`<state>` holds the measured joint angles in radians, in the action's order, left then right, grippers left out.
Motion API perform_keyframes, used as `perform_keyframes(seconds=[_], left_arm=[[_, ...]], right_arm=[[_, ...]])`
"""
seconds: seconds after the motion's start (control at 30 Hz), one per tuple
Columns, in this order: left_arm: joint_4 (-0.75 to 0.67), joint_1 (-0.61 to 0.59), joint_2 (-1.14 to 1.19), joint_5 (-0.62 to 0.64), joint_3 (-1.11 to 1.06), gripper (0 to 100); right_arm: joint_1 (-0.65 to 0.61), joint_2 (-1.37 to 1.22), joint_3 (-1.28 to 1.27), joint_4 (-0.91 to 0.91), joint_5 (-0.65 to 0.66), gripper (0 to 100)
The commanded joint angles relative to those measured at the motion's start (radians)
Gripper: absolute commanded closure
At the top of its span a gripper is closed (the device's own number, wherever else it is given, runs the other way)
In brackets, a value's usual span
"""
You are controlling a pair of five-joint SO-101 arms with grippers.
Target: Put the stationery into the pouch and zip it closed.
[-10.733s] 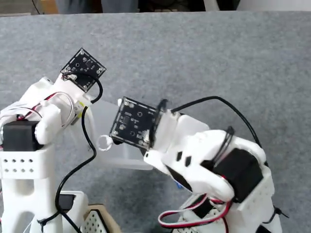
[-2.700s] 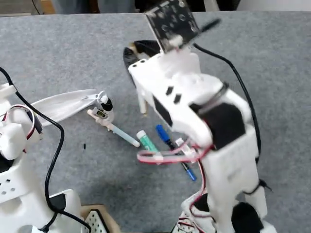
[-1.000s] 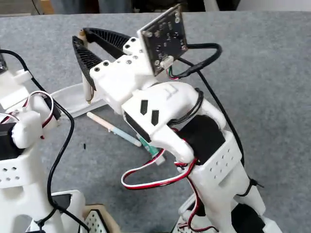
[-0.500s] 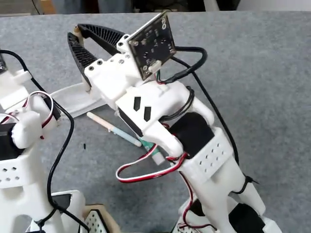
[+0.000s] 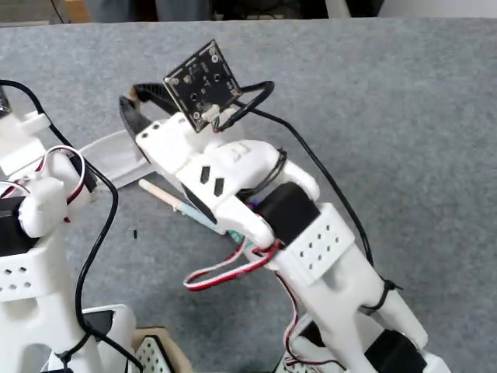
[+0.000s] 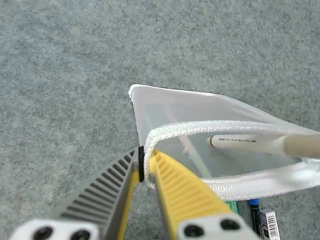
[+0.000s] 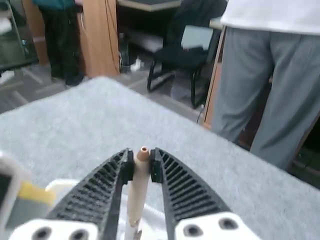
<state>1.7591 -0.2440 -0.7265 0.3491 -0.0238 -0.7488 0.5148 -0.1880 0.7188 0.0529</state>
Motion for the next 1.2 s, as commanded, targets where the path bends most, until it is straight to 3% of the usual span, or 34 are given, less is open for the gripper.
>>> perform_keyframes(seconds=[0.0,0.33,0.5,0.93,1.17], left_arm=[[-0.003,-0.027,-0.008,0.008,0.007,97],[-0.003,-0.027,-0.008,0.008,0.007,97],[-0.003,-0.027,-0.008,0.008,0.007,97],[-0.003,-0.027,-0.006,0.006,0.007,97],[-0.005,-0.087,-0.006,0.006,0.039,97]], right_arm=[[0.009,0.053,-0.015,0.069,0.009,98.6],[0.006,0.090,-0.084,0.092,0.009,98.1],[0.005,0.088,-0.084,0.097,0.009,87.3],[0.011,0.093,-0.079,0.097,0.009,87.1],[0.152,0.094,-0.085,0.124,0.009,87.1]])
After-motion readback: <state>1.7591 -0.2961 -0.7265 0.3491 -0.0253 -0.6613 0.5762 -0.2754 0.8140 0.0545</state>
